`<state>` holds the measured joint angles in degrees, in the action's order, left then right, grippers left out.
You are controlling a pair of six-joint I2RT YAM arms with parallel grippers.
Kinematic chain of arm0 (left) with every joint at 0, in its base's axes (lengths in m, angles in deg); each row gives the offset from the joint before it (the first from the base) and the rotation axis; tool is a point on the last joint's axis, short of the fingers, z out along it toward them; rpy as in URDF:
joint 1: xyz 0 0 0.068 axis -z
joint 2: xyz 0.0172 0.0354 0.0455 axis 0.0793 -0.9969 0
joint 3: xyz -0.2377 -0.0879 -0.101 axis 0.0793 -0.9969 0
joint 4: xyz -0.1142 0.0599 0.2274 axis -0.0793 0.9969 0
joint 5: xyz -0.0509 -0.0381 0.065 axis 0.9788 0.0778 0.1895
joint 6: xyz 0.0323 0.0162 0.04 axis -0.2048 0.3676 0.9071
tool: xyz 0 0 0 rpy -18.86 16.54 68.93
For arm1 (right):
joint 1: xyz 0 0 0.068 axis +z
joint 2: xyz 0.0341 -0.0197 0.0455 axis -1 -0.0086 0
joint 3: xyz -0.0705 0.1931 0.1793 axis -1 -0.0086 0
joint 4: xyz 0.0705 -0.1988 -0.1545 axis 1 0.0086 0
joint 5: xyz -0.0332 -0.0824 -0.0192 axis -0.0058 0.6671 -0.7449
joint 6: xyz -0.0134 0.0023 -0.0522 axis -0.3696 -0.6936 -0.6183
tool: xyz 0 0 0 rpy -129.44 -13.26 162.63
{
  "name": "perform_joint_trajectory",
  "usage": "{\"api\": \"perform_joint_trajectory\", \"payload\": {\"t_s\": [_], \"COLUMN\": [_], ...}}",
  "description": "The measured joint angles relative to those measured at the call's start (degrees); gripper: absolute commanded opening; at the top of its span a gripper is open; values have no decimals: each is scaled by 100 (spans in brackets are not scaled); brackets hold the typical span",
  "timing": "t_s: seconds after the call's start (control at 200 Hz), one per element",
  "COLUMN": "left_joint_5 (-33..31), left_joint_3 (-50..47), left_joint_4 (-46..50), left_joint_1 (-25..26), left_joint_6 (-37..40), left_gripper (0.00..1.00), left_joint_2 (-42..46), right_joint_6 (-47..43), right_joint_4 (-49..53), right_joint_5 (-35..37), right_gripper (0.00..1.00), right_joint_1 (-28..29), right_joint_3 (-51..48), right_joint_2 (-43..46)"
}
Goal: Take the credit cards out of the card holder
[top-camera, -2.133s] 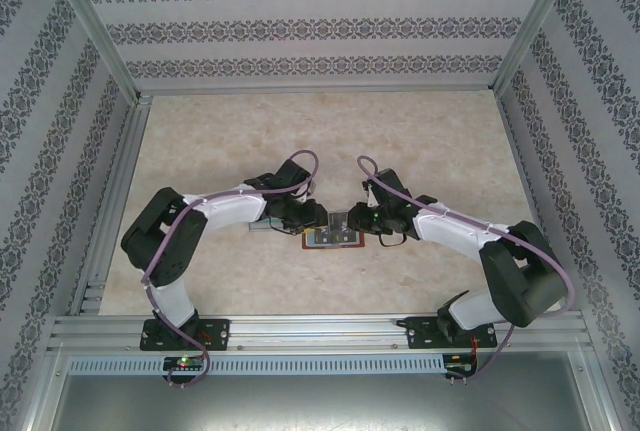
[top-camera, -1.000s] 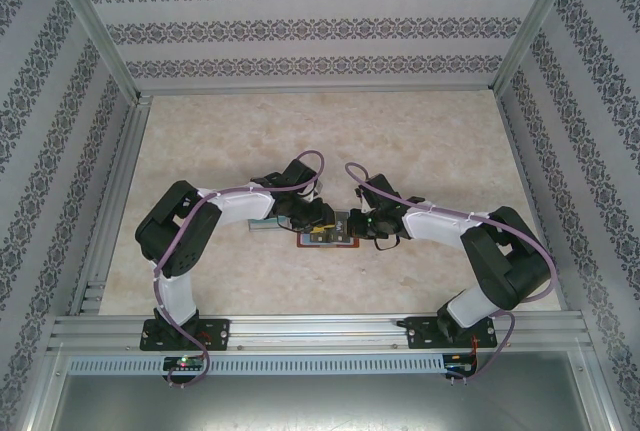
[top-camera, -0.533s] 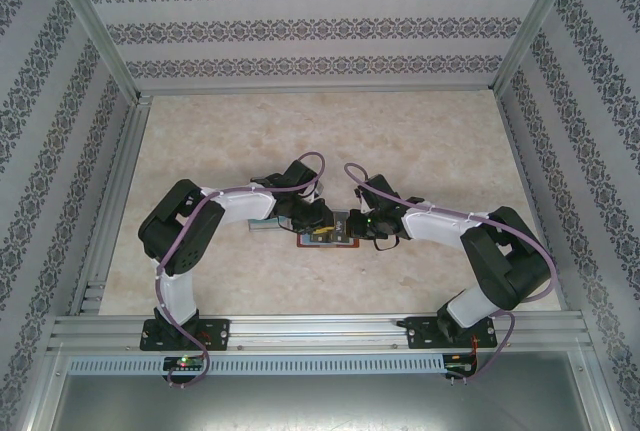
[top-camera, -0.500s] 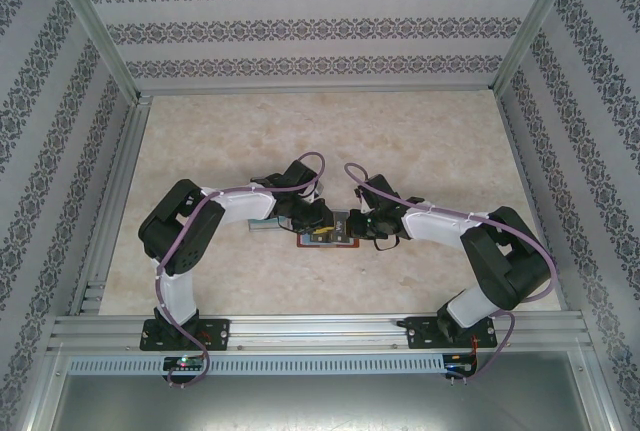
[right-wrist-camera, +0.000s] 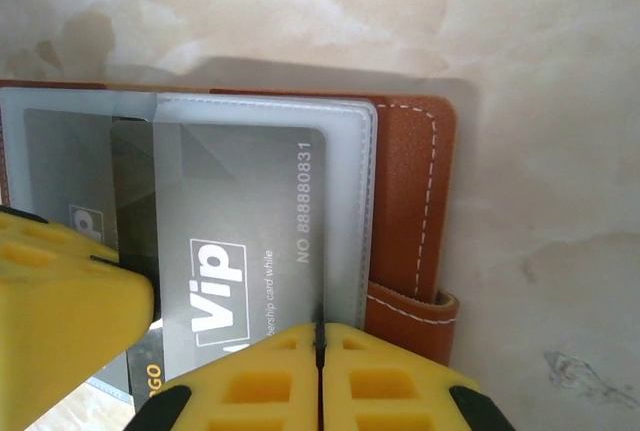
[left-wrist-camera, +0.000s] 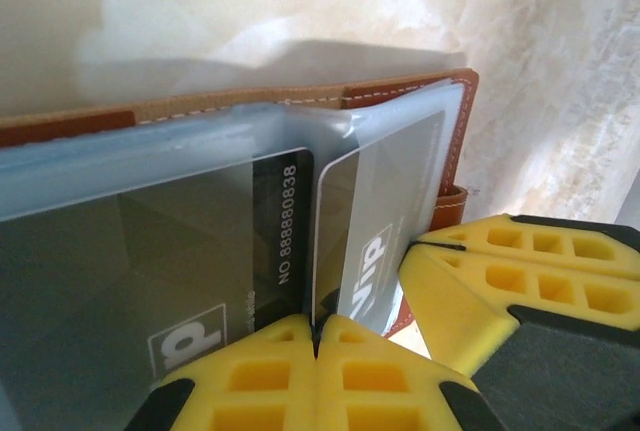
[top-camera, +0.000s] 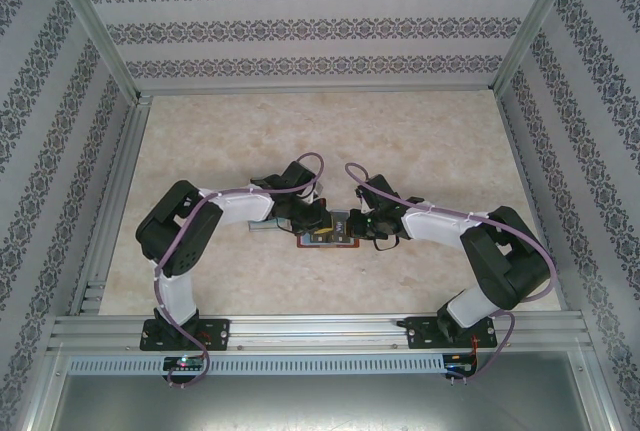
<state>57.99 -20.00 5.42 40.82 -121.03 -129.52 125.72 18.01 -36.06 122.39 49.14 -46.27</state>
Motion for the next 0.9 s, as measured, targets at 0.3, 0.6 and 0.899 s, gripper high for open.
{"api": "perform_joint_trajectory", "payload": {"t_s": [0.3,0.6,0.899], "left_joint_5": [-11,-76,-317], "left_joint_3": [-376,-675,-780], "left_joint_4": [28,240,789], "left_joint_1": [-249,-485,-636], "left_joint_6": [90,376,664], "left_gripper": [0,1,1], "left_joint_2": [413,841,1462], "right_joint_6": [26,44,46], "right_joint_4": [-42,-39,-37], "right_joint_5": [-15,-15,-13], "right_gripper": [9,9,10], "right_joint_1": [0,0,2], "right_joint_3": [0,0,0], "right_joint_2": [-15,-13,-9]}}
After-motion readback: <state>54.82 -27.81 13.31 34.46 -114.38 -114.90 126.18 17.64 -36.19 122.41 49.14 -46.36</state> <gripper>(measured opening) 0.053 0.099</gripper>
